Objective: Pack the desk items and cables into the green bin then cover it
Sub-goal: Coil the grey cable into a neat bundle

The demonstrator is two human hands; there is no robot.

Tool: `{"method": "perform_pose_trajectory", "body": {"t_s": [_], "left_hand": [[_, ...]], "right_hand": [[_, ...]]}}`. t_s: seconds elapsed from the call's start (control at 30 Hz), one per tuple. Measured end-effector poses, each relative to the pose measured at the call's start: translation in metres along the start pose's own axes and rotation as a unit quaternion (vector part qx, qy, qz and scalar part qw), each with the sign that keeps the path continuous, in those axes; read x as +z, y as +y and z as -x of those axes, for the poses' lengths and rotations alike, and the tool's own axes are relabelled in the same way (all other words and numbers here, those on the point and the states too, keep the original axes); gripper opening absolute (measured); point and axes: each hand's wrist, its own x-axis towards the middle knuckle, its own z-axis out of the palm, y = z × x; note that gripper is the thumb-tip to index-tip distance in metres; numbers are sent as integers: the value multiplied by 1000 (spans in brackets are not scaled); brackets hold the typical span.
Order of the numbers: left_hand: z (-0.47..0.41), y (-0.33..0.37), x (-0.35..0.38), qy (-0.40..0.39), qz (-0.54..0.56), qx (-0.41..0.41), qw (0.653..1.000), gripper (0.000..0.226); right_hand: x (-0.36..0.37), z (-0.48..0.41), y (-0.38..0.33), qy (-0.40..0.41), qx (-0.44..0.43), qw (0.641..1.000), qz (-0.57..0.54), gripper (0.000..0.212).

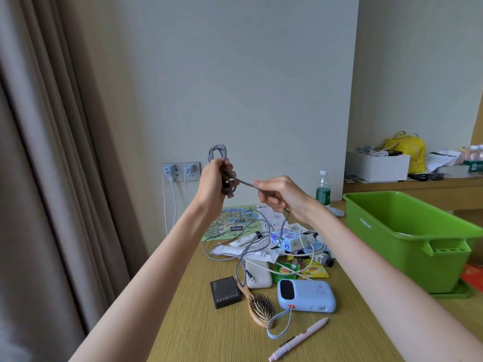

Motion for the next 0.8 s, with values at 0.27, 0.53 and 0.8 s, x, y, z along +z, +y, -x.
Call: {"method": "perform_pose_trajectory", "body": {"t_s": [0.27,0.53,0.8], "left_hand": [[-4,5,-26,52,181,-31,982,29],[-5,-10,-42,69,-180,-37,981,26],[6,-22,-30,-70,-297,-16,952,32]], "right_hand": [[-16,2,10,10,9,994,109,35],[-21,1,3,36,-25,992,115,20],[-7,-11,-14,76,-117,981,136,15]]}}
